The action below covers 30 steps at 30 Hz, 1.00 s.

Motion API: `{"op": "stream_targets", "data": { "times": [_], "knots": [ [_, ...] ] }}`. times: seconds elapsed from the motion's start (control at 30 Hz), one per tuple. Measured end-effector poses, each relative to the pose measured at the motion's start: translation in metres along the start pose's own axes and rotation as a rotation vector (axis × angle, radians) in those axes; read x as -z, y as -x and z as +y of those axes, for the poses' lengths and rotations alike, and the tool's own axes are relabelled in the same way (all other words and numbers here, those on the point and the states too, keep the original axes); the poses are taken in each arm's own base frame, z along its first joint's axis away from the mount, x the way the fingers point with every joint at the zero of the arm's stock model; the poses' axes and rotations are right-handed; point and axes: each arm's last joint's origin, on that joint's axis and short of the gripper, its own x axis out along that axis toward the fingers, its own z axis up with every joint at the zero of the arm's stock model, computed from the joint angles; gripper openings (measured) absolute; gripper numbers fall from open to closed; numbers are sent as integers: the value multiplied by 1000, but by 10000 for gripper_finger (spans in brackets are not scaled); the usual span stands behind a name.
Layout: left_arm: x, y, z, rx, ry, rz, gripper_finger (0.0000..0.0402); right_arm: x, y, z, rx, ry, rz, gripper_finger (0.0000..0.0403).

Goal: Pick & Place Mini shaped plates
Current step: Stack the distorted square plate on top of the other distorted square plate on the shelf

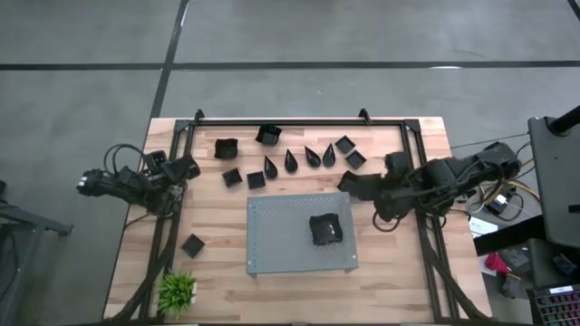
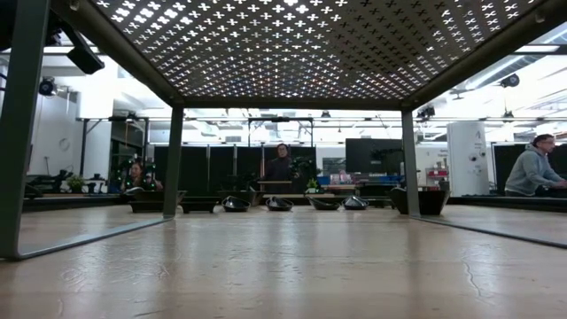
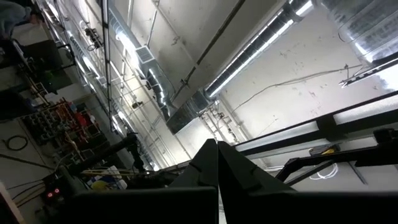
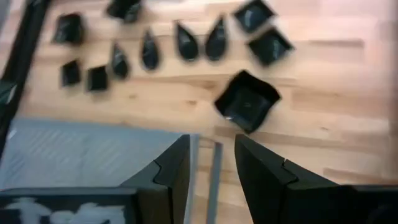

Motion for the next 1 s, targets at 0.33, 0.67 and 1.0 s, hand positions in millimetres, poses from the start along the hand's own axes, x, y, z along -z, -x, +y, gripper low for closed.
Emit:
{"op": "stream_targets", "data": {
  "times": [0.33,0.67,1.0],
  "knots": [
    [0,0,0,-2,-5,-2,0,16,-49,-41,-76,-283,45,114],
    [0,0,0,-14,4,-14,0,44,-102,-70,-29,-274,20,124],
    [-1,0,1,-42,4,-39,0,59,-137,-88,26,-488,-5,130]
  ]
}}
